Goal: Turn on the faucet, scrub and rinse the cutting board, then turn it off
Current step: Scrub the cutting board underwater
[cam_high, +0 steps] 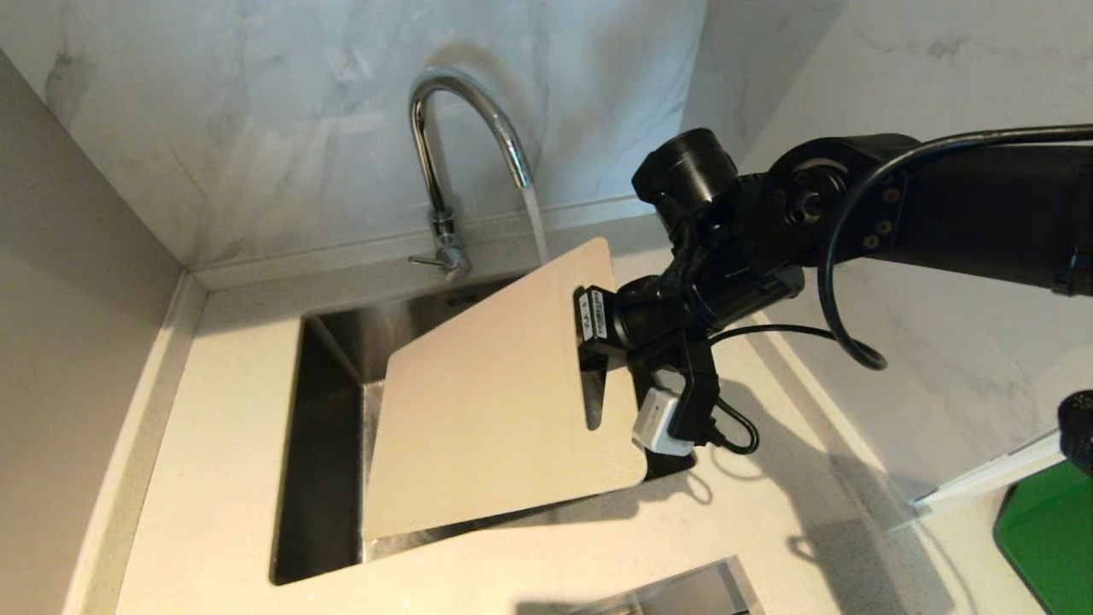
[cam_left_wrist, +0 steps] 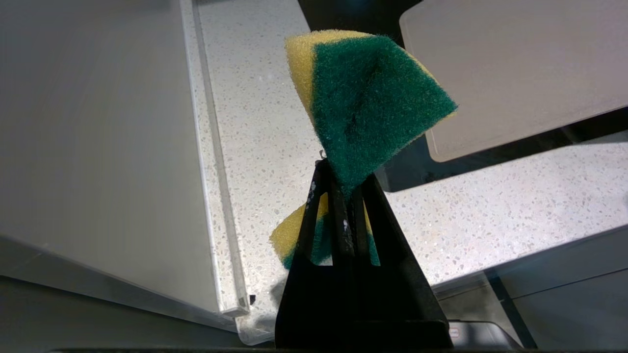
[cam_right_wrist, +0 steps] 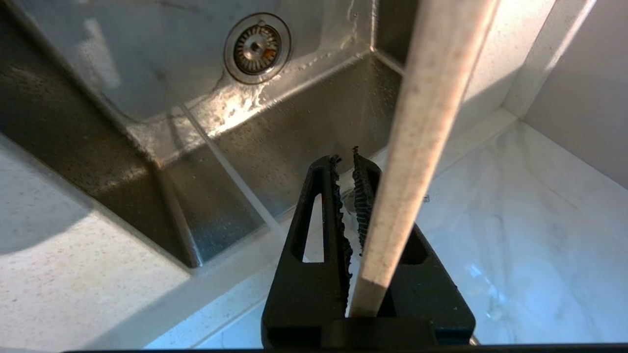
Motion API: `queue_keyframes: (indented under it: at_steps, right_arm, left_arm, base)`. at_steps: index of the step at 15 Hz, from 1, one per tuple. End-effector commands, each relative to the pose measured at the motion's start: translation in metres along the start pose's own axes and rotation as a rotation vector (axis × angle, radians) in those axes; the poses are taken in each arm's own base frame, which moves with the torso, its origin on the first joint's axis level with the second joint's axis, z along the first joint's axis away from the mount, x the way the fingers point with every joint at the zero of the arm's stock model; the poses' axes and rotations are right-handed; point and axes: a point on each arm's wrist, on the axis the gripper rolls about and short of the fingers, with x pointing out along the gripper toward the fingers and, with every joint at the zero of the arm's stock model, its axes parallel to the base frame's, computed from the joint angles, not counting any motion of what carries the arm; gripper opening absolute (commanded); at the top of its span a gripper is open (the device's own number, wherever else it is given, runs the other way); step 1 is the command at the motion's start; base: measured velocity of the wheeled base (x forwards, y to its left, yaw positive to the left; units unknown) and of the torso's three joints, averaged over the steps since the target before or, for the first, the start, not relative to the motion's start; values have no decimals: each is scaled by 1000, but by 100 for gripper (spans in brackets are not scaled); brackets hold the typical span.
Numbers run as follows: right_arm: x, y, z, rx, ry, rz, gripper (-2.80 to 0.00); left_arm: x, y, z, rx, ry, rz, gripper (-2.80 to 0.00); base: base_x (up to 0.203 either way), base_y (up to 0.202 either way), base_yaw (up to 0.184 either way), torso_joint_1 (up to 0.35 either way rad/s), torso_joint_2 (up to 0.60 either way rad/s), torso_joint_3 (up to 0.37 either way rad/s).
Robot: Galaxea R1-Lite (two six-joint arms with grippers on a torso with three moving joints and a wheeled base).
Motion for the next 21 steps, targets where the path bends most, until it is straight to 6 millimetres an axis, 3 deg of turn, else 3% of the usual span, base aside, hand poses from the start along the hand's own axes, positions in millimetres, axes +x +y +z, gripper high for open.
queue_keyframes:
  at_steps: [1,21]
  right_arm:
    - [16,4,-3,-8,-27,-10,-280]
    - [32,33,-36,-42,127,-18,-280]
  left_arm:
    - [0,0,0,0,1,1,-280]
    - [0,0,0,0,-1,1,-280]
  base:
    - [0,0,0,0,0,0]
    - [0,0,0,0,0,0]
